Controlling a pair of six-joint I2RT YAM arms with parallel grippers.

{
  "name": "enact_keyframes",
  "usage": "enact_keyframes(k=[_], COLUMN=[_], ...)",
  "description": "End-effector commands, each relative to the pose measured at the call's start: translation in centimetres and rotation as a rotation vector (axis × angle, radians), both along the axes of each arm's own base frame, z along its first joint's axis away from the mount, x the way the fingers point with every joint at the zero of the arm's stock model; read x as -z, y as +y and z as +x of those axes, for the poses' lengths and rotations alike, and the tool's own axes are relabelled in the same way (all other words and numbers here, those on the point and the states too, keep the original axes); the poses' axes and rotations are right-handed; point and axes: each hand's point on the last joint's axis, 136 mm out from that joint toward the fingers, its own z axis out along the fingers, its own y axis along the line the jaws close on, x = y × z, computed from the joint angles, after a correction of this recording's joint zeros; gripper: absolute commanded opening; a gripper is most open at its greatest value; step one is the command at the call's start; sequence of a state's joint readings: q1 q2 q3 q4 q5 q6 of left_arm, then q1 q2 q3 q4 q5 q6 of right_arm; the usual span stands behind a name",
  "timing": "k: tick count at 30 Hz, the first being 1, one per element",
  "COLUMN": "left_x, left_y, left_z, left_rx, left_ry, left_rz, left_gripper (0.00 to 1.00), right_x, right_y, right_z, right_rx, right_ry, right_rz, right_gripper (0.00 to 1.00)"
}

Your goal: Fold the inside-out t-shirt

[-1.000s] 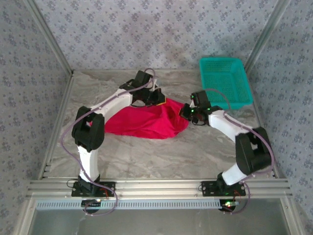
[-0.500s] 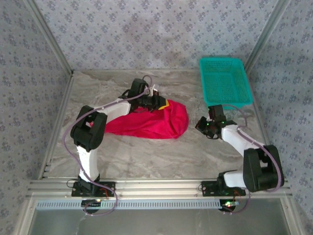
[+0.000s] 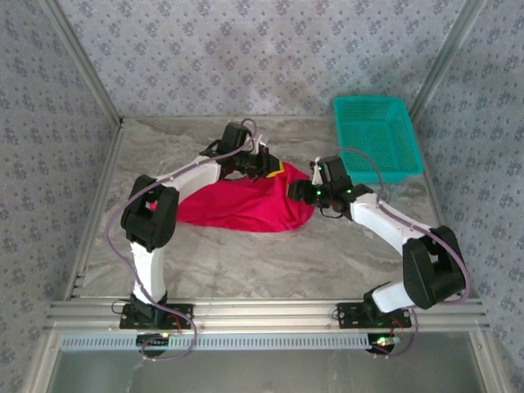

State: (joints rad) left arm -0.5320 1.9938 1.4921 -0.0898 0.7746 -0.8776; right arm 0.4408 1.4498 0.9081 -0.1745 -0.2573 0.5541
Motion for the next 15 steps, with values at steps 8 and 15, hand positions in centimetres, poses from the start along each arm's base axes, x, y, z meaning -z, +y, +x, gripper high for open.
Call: enact_keyframes(k=[8,15], left_x=[-1.7,-2.4], left_y=[1.9,4.0], left_z=[-0.3,0.2], left_rx=[-0.005,-0.011], left_ry=[-0.027,-0.041], left_rz=[0.039,0.045], left_gripper=[0.00,0.00], right_x=[3.8,0.7], right_y=[1.4,-1.0], right_z=[4.3,4.5], right_rx=[0.012,0.041], right_ry=[0.017,-0.012], right_rz=[-0.184,-0.147], right_gripper=[0.49,0.00])
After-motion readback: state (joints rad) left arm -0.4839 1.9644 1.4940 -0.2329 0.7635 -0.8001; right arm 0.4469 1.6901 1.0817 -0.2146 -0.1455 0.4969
